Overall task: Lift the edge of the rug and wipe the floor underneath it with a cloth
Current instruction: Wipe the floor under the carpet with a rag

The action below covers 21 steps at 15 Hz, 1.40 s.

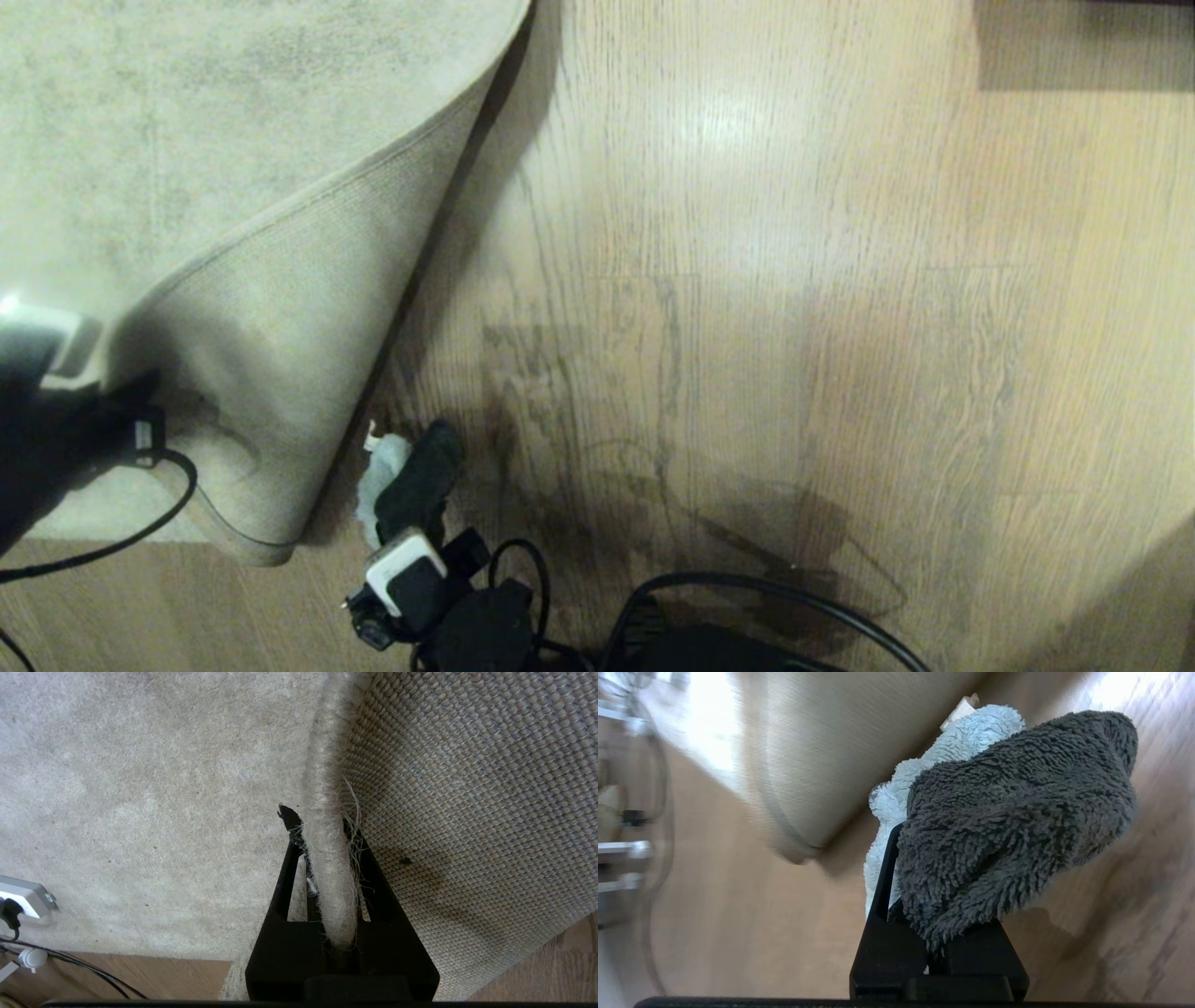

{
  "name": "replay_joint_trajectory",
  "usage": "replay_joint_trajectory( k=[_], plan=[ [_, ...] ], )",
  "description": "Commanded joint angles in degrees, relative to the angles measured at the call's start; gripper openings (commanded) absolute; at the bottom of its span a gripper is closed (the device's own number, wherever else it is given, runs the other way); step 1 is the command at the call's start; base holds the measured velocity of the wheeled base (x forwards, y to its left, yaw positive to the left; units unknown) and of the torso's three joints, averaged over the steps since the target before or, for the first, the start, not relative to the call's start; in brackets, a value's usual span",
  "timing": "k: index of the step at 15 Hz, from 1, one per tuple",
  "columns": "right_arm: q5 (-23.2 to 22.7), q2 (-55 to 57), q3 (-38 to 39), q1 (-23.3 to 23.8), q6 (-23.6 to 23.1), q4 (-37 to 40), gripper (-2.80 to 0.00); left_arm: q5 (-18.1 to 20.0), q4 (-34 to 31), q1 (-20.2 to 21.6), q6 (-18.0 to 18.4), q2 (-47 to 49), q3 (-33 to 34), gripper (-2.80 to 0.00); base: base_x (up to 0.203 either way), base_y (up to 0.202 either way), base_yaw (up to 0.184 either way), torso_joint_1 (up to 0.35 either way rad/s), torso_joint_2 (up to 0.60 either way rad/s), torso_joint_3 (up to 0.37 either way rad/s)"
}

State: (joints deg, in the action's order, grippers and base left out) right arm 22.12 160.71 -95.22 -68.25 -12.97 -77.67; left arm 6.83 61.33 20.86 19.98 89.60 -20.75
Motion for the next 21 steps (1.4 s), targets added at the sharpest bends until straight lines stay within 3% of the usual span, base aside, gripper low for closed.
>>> replay_joint_trajectory(
  k=[1,7,12,17,21],
  plan=[
    [0.12,4.05,-4.97,3.39,-0.01,1.27,-2.8,0.03,0.37,0.06,0.15,0.05,0.18,-2.8,0.0,0.0,0.0,0.0,0.0,0.0],
    [0.18,3.9,-15.97,12.22,-0.24,7.28,-2.8,0.03,0.37,0.06,0.15,0.05,0.62,-2.8,0.0,0.0,0.0,0.0,0.0,0.0],
    [0.73,-3.57,-16.22,13.84,-0.83,8.4,-2.8,0.03,0.43,0.06,0.15,0.05,0.89,-2.8,0.0,0.0,0.0,0.0,0.0,0.0],
    [0.82,-11.74,-15.99,14.69,-4.82,8.7,-2.8,0.03,0.46,0.06,0.06,-0.05,0.89,-2.8,0.0,0.0,0.0,0.0,0.0,0.0],
    [0.7,-19.85,-9.58,16.43,-6.24,8.66,-2.8,0.03,0.46,0.15,0.06,-0.13,0.89,-2.8,0.0,0.0,0.0,0.0,0.0,0.0]
  ],
)
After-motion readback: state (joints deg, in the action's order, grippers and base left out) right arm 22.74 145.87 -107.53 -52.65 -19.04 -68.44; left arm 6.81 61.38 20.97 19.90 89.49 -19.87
